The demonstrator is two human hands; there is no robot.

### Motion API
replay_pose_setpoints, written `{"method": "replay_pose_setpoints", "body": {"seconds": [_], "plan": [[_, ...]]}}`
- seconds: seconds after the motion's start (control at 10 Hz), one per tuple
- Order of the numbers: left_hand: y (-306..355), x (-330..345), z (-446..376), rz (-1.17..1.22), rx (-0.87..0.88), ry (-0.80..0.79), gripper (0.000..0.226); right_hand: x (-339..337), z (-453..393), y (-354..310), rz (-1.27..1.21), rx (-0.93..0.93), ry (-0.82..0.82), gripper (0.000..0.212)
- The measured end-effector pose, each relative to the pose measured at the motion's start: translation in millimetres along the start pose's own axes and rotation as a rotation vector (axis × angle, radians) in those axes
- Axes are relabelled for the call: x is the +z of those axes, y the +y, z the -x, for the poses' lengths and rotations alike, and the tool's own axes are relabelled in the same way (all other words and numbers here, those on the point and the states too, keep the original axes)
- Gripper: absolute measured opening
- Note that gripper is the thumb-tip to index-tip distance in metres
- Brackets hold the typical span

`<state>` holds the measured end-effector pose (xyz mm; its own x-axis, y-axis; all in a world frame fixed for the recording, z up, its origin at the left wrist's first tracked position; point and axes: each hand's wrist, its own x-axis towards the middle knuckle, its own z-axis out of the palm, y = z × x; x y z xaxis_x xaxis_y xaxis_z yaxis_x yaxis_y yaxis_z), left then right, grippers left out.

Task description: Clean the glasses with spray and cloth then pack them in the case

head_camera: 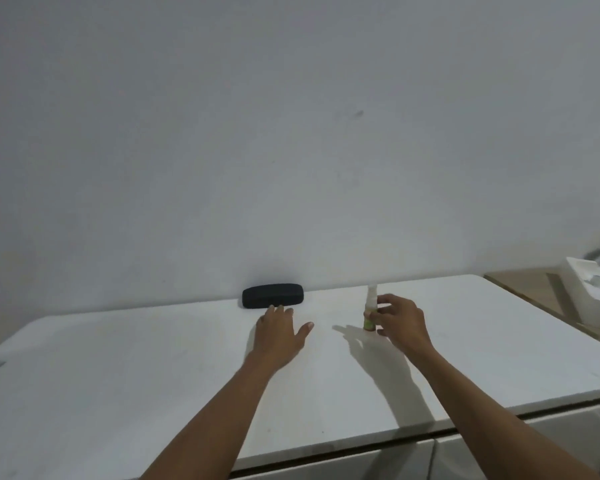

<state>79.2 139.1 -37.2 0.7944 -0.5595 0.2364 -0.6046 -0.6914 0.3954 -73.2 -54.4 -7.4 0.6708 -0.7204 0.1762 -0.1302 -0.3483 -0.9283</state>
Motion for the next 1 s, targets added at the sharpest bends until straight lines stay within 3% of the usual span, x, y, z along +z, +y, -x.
{"method": "replay_pose_setpoints", "body": {"seconds": [0.2, 0.5, 0.9, 1.0], "plan": [[-26, 15, -21, -0.145, -0.039, 0.032, 0.069, 59, -47, -21, -0.035, -0.021, -0.001, 0.022], [-31, 23, -30, -0.182, -0.036, -0.012, 0.072, 130, -98, -18, -0.047, -0.018, 0.008, 0.024], [-31, 24, -32, -0.139, -0.044, 0.003, 0.072, 150, -103, -7, 0.094, 0.018, 0.032, 0.034], [-31, 23, -31, -0.141, -0.067, -0.019, 0.072, 147, -99, -10, 0.088, 0.093, 0.047, 0.049]]}}
